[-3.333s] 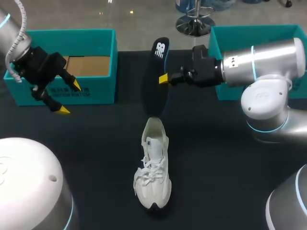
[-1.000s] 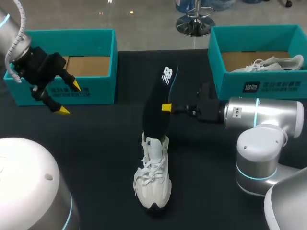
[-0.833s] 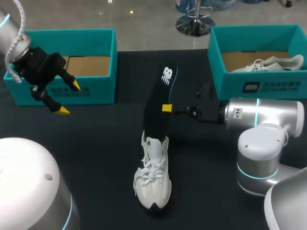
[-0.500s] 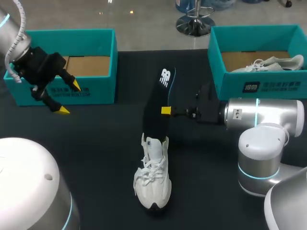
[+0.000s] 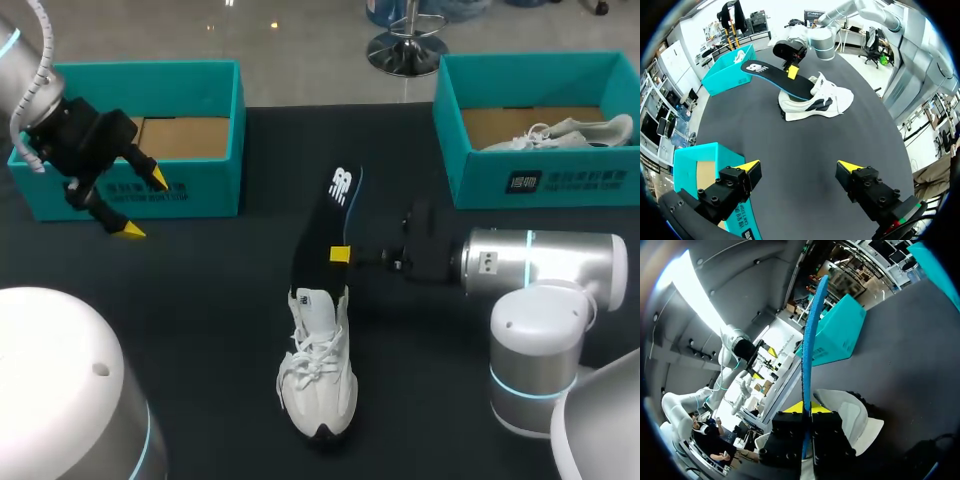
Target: Take the shoe out of the shoebox, open the shoe tongue, remove and reinsert the insole, then place the shoe into the shoebox
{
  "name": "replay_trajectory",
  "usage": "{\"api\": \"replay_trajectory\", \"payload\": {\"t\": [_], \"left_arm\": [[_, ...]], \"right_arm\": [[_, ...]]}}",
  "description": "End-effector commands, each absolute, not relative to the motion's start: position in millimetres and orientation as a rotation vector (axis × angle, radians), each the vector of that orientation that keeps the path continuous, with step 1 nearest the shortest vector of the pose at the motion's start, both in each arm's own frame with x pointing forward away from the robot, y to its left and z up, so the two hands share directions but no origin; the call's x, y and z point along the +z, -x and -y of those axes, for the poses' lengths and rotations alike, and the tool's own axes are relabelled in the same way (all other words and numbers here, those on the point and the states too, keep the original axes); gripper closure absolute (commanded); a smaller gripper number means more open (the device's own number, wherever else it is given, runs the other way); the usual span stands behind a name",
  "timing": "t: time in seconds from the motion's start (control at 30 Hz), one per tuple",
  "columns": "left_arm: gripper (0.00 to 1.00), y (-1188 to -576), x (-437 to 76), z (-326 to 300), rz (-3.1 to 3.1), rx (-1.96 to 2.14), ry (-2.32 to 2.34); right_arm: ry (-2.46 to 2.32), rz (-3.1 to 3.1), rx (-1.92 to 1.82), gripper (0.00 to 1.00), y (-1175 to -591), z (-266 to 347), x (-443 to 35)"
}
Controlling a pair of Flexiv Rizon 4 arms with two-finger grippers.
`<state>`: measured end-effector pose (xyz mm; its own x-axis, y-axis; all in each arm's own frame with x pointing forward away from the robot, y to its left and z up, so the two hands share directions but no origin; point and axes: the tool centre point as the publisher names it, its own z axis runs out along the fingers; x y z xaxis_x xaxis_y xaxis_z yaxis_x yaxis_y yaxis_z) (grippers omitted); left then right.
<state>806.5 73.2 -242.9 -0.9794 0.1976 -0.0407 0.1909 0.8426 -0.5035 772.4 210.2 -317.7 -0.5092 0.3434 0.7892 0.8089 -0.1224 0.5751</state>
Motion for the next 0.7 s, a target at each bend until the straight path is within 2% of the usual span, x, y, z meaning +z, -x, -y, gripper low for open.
{"api": "replay_trajectory", "payload": {"t": [0.03,0.7], "left_arm": [[0.0,-806.7,-242.9,-73.3,3.003,0.813,0.317],[0.0,-806.7,-242.9,-73.3,3.003,0.813,0.317]], "right_arm": [[1.291,1.765,-1.674,1.0,-763.5,-215.8,-323.9],[1.322,1.868,-1.545,1.0,-736.6,-220.6,-337.4]]}}
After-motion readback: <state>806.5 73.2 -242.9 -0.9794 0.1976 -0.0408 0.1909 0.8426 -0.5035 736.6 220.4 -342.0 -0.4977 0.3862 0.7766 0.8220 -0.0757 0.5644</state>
